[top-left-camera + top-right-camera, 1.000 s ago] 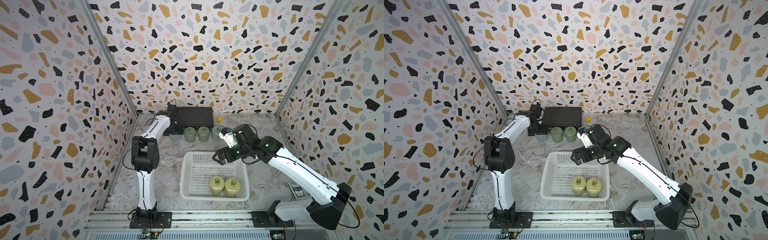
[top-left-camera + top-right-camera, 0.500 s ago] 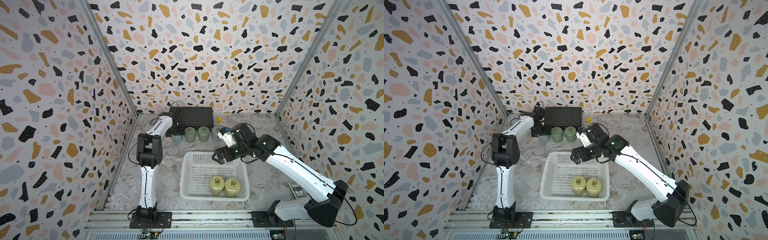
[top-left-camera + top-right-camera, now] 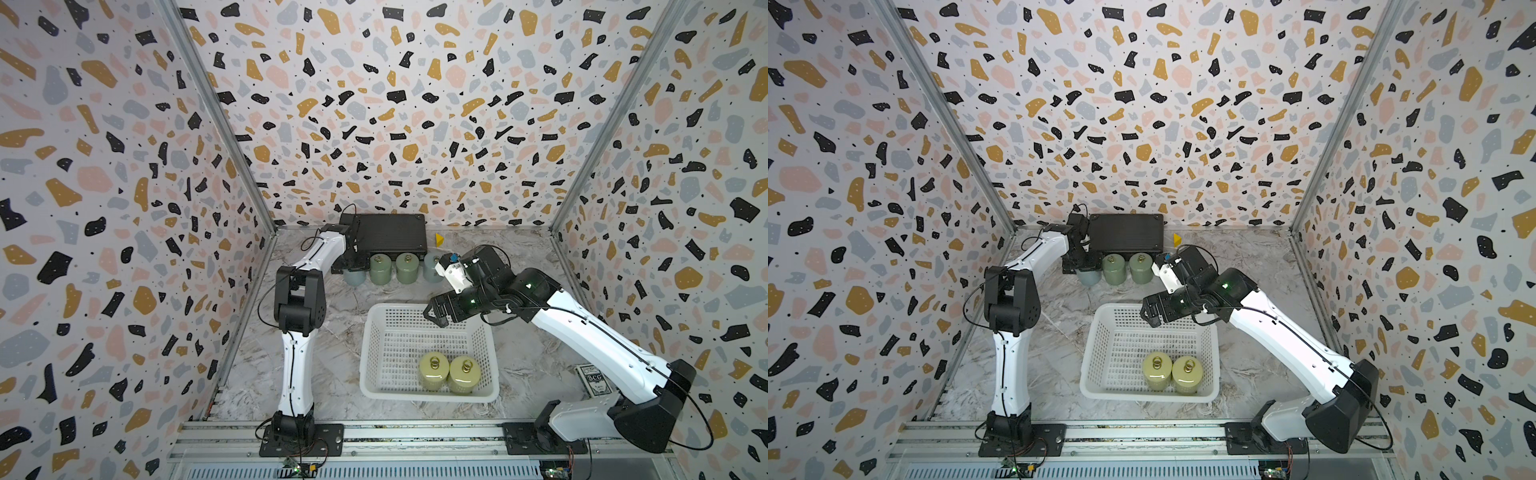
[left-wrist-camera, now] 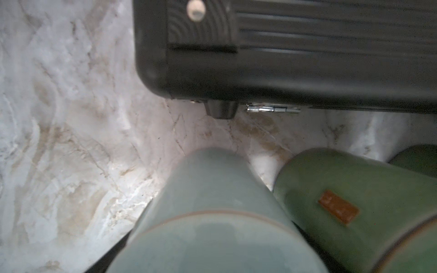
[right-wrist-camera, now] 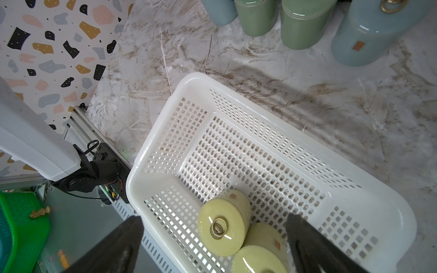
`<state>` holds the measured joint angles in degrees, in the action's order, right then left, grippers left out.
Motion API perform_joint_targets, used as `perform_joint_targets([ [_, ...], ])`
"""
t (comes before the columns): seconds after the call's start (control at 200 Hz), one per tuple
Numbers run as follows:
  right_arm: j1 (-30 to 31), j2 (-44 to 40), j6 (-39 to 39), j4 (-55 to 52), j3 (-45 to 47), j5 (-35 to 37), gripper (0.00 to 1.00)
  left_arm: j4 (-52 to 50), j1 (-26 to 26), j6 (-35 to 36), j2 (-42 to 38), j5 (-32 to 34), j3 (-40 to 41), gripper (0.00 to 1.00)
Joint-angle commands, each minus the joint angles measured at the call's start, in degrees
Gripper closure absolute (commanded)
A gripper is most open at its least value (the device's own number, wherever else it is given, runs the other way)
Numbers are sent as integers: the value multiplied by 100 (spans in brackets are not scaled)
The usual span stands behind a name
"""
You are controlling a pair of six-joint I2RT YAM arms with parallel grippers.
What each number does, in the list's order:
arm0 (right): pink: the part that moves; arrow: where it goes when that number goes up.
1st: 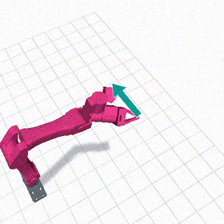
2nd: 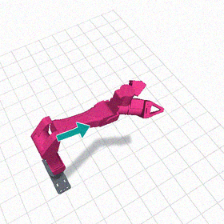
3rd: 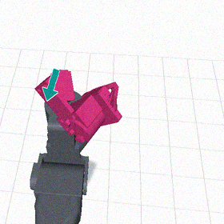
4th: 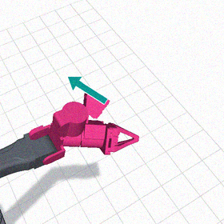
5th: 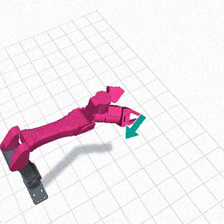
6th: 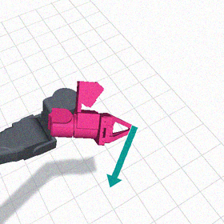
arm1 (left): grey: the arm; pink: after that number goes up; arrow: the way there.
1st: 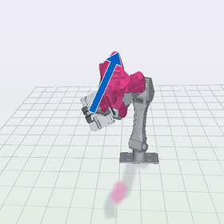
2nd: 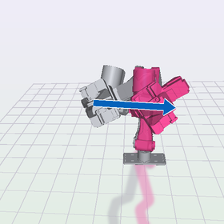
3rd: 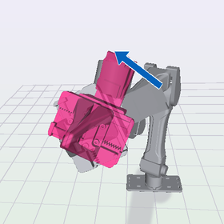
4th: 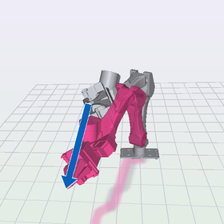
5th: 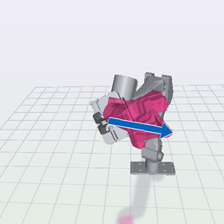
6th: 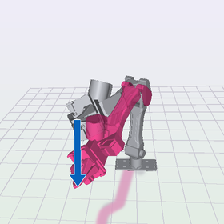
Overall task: Take the tea canister out of the basket
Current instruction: Place the tea canister at the center of the board.
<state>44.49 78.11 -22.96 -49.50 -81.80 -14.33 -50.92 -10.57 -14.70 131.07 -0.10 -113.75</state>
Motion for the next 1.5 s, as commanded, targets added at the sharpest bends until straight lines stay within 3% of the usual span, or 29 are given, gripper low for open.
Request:
perform_joint_targets([
  [0.0, 25, -128, -15, -113, -117, 68, 1, 40, -5, 74, -18, -37, -252, 7],
  [0.255, 25, -264, -86, -47, 15, 146, 1, -91, -6, 44, -295, -35, -255, 0],
  [0.516, 21, -539, -140, 27, 264, 387, 1, -181, -7, -100, -1068, 50, 173, 0],
  [0.871, 25, -905, -283, -414, 626, 760, 1, 1, -189, -339, -2888, -375, 1742, 0],
  [1.156, 33, -1140, -472, -999, 1061, 853, 0, 239, -1014, -438, -4605, -678, 3290, 0],
  [1.392, 143, -1183, -666, -1343, 1512, 896, 1, 314, -1765, -625, -5584, -1694, 4277, 0],
  [1.497, 209, -1236, -826, -1336, 1814, 973, 1, 279, -2207, -773, -5885, -1854, 4573, 0],
])
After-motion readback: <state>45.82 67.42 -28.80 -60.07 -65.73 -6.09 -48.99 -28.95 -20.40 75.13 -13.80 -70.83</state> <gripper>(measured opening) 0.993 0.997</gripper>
